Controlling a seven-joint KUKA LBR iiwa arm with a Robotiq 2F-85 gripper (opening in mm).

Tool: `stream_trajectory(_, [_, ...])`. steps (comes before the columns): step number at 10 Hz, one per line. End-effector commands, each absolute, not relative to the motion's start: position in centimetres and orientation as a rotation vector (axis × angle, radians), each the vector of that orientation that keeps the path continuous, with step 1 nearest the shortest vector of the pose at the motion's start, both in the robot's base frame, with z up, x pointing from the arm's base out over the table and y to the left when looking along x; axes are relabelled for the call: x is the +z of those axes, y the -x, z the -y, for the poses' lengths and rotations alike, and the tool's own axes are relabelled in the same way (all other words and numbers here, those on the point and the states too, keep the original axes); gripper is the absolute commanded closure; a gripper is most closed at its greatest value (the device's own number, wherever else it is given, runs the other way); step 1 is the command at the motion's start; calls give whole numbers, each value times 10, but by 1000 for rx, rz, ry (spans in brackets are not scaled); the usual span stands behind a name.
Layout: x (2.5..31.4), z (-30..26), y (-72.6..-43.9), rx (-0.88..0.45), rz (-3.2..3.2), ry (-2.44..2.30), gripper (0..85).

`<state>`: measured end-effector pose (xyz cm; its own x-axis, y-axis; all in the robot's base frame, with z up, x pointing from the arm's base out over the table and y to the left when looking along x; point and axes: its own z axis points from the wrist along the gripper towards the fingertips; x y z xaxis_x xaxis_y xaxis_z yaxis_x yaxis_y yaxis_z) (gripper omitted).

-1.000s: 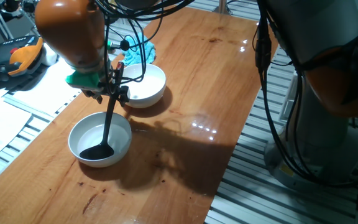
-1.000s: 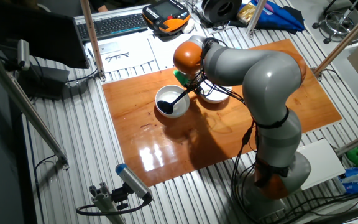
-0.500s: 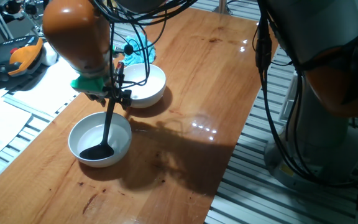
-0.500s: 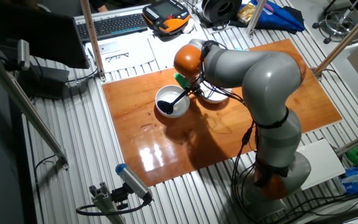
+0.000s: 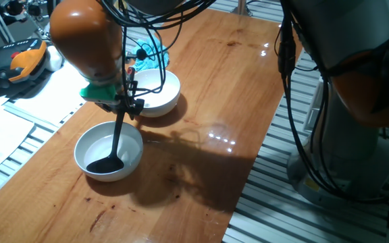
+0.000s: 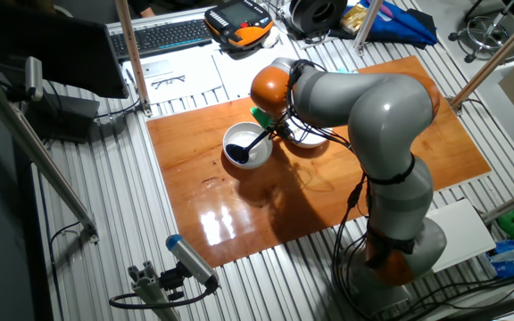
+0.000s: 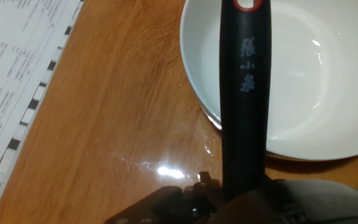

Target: Scoop water with a large spoon from one bowl to another

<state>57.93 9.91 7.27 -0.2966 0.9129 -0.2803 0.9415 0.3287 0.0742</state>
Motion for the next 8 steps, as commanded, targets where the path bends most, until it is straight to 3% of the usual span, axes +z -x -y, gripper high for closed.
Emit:
stream_trajectory(1, [74,-99,-579,-149,-2333,-1666,680])
stream_trajectory(2, [74,-99,-579,-150,-2340,-1660,850])
stream_trajectory(8, [78,-99,-577,-155,-2344,-1667,850])
